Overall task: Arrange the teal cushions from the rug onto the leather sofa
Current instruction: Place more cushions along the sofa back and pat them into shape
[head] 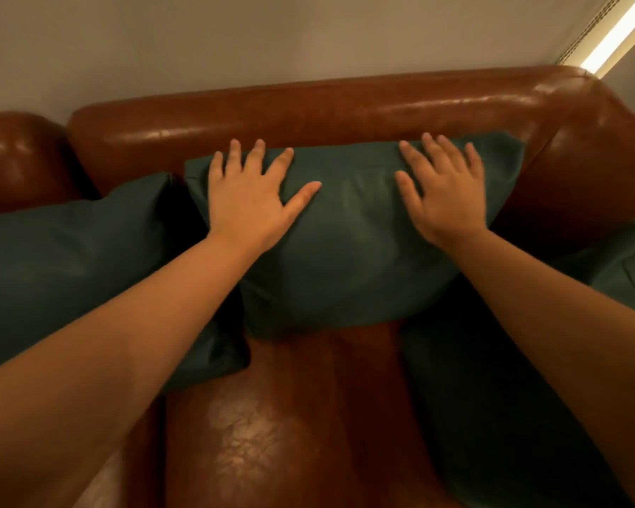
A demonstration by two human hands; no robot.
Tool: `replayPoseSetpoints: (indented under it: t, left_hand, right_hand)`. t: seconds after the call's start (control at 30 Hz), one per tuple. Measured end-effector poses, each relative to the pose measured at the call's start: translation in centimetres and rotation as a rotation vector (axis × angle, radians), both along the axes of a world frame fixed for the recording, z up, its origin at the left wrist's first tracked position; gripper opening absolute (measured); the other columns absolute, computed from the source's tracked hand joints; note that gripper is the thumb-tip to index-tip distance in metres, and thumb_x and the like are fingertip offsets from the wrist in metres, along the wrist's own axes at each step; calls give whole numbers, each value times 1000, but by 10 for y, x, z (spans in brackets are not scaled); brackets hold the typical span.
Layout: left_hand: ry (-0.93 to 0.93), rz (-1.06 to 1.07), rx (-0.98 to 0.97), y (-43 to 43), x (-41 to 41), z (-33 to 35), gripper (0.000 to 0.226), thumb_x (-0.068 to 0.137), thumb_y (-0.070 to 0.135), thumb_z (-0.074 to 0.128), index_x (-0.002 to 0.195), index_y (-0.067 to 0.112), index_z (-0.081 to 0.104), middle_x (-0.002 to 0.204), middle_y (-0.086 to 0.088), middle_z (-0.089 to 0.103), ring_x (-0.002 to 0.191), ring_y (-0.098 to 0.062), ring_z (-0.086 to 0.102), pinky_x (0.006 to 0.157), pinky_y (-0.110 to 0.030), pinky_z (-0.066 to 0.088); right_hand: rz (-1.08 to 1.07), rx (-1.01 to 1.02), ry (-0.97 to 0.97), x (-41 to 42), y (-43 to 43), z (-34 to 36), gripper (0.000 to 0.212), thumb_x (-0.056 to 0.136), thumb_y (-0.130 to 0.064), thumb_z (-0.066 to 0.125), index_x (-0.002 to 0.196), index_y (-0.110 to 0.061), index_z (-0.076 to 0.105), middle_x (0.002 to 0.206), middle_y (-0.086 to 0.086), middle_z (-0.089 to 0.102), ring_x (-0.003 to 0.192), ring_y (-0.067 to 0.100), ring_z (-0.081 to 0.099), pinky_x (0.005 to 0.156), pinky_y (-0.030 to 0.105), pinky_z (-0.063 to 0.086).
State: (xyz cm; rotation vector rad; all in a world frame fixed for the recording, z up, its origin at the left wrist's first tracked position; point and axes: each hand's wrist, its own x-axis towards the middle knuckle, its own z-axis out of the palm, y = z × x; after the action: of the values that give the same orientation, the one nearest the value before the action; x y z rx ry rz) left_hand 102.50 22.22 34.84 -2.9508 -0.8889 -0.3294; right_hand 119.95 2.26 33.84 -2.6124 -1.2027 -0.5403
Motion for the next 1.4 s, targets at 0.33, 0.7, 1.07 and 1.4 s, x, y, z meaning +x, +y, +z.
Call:
replayPoseSetpoints:
  t: [0.33,0.7,1.07,1.4]
  left_hand:
    - [30,54,-94,14,-5,-15,79,85,75,12,142,29,40,147,-13,42,138,-38,32,110,-47,25]
    - [30,-99,-237,19,-12,11,82,85,75,12,148,26,28,156,-3,27,146,-22,17,118,-42,8]
    - [-14,-59,-128,-1,-60,29,87,81,73,-1,152,26,12,160,6,11,146,-8,-7,116,-34,-12]
    - [-197,158,-110,9,-113,49,85,79,77,-5,150,30,-7,152,20,-11,138,0,-25,112,-26,-19]
  right_hand:
    - [-80,-89,52,29,-13,-14,52,100,-44,29,137,-15,50,137,19,53,131,35,44,112,48,24]
    - [-251,-24,178,12,-9,-2,50,102,-43,28,142,-19,44,146,17,44,138,35,34,115,53,16]
    - [-64,114,341,-37,7,10,54,98,-48,32,149,-28,31,160,7,20,148,20,11,118,41,-6]
    - [272,32,327,-95,56,37,60,92,-62,9,149,-46,0,151,-21,-16,138,-3,-24,106,20,-28]
